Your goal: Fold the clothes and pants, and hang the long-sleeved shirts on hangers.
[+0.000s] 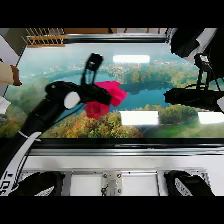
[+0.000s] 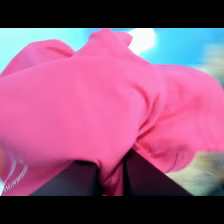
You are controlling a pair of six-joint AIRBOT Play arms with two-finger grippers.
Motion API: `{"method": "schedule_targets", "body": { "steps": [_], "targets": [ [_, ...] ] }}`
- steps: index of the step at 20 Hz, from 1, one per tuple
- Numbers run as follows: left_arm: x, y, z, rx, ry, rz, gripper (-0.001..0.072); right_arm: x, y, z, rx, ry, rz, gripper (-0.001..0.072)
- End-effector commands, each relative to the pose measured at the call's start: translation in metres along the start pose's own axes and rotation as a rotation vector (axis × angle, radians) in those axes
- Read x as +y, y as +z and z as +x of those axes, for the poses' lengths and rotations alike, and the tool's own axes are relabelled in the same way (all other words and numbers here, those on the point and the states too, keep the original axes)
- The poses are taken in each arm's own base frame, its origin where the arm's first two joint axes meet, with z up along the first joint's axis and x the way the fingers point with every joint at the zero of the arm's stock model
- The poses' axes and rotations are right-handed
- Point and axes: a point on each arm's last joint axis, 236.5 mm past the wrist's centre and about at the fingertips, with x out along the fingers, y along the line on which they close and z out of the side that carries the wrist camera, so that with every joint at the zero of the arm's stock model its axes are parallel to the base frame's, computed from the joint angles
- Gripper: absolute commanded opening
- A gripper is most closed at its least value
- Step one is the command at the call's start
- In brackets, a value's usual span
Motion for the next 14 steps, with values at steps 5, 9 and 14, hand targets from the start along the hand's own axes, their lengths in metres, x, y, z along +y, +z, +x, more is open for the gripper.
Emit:
{"method": "schedule_targets", "body": {
  "steps": [5, 9, 14],
  "targets": [
    [-0.026, 0.012, 0.027, 0.063, -0.036, -0.100, 0.0705, 0.000, 0.000, 0.000, 0.001, 0.001, 0.000, 0.0021],
    [0.063, -0.039, 0.045, 0.173, 0.082, -0.396, 0.0706, 0.000, 0.000, 0.000, 0.001, 0.001, 0.000, 0.0021],
    [0.062, -0.149, 0.089, 0.429, -0.074, -0.837, 0.0706, 0.000, 0.000, 0.000, 0.001, 0.001, 0.000, 0.0021]
  ]
}}
